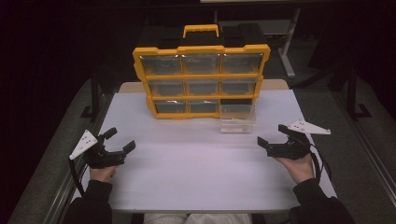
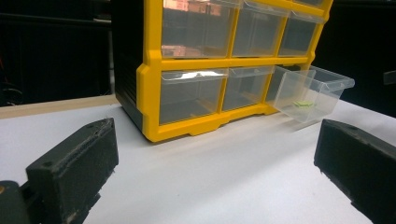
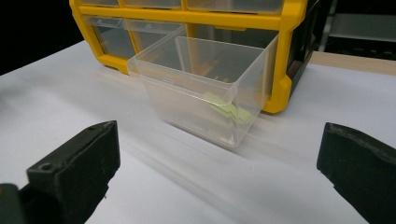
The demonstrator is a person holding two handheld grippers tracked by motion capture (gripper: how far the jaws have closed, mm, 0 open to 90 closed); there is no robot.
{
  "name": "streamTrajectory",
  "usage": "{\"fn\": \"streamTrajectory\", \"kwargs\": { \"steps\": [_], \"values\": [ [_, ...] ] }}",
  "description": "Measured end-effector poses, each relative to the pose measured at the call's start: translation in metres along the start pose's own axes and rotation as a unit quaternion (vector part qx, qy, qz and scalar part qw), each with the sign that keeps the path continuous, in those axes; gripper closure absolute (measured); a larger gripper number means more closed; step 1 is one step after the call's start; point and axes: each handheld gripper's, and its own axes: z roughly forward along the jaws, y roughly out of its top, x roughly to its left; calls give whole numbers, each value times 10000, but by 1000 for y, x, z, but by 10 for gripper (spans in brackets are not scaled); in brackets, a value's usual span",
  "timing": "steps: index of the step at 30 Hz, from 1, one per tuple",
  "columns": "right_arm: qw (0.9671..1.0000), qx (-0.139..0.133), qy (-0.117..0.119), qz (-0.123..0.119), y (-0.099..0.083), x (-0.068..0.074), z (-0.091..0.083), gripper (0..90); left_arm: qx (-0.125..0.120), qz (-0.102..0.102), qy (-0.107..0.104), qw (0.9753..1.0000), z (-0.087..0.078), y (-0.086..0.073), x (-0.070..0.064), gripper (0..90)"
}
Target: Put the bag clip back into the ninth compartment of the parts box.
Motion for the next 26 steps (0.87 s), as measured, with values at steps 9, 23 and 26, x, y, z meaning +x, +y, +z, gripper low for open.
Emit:
{"fn": "streamTrajectory", "kwargs": {
  "steps": [9,23,26],
  "values": [
    [9992,-389,-58,-112,-16,4,-6,0,30,19,-10,10000,0,0,0,0],
    [9982,-548,-212,-98,-28,2,-8,0,-10,-40,-19,10000,1,0,4,0],
    [9983,-539,-209,-119,-28,3,-8,0,-8,-47,-27,10000,1,0,4,0]
  ]
}}
